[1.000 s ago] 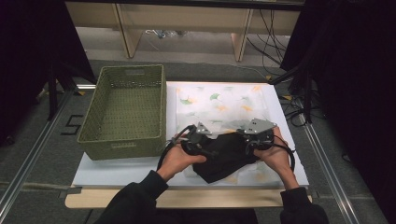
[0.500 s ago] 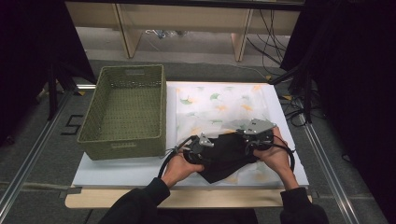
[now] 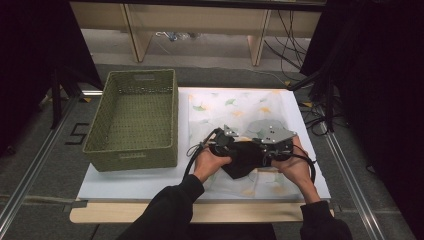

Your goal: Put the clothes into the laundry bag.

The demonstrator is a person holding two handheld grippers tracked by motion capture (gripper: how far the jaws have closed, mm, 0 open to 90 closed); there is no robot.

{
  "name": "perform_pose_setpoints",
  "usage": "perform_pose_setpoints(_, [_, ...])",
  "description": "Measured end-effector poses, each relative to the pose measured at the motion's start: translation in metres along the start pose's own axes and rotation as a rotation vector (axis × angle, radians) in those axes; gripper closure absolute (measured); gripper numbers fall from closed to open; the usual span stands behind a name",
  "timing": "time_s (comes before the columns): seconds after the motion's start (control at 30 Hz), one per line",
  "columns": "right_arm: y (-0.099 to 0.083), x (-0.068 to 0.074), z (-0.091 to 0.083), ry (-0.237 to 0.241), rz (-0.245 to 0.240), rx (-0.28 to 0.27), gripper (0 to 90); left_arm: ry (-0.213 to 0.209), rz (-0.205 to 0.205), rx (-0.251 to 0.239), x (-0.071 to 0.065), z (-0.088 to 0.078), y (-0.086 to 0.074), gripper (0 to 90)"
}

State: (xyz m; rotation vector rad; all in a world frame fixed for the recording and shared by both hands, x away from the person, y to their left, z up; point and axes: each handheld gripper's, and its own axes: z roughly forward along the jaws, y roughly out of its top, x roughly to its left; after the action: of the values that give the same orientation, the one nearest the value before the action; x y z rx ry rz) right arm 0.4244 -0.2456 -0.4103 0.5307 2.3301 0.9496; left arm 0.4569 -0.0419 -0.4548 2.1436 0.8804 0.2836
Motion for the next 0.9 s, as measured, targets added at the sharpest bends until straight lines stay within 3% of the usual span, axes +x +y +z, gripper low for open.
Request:
perform_pose_setpoints(0.03, [0.000,0.000,0.001,-0.004,-0.002,0.001,90.0,-0.003,-0.008,0.005,0.001,0.002,-0.001,69.7])
perform_pose_setpoints(0.13, [-0.003,0.000,0.002,-0.001,0.010,0.007,90.0,-0.031,0.025,0.019,-0.001,-0.003,-0.004,64.5])
perform_pose_setpoints(0.2, [-0.003,0.001,0.002,0.003,0.023,0.011,90.0,-0.029,0.046,0.027,-0.002,-0.008,-0.006,58.4])
perform_pose_setpoints(0.33, [-0.002,0.000,0.002,0.002,-0.005,0.005,90.0,-0.014,0.086,0.046,-0.003,-0.022,-0.009,45.2])
perform_pose_setpoints(0.43, [-0.002,0.000,0.002,-0.002,0.010,0.007,90.0,-0.020,0.077,0.042,-0.003,-0.034,-0.011,39.5])
perform_pose_setpoints(0.57, [-0.003,0.000,0.002,-0.003,0.012,0.009,90.0,-0.029,0.090,0.054,-0.005,-0.047,-0.016,38.4])
perform_pose_setpoints(0.67, [-0.002,-0.001,0.002,-0.009,-0.002,0.002,90.0,-0.062,0.091,0.063,-0.008,-0.055,-0.021,38.8])
perform_pose_setpoints(0.9, [-0.002,0.000,0.001,-0.012,0.003,0.002,90.0,-0.088,0.125,0.073,-0.014,-0.061,-0.028,45.0])
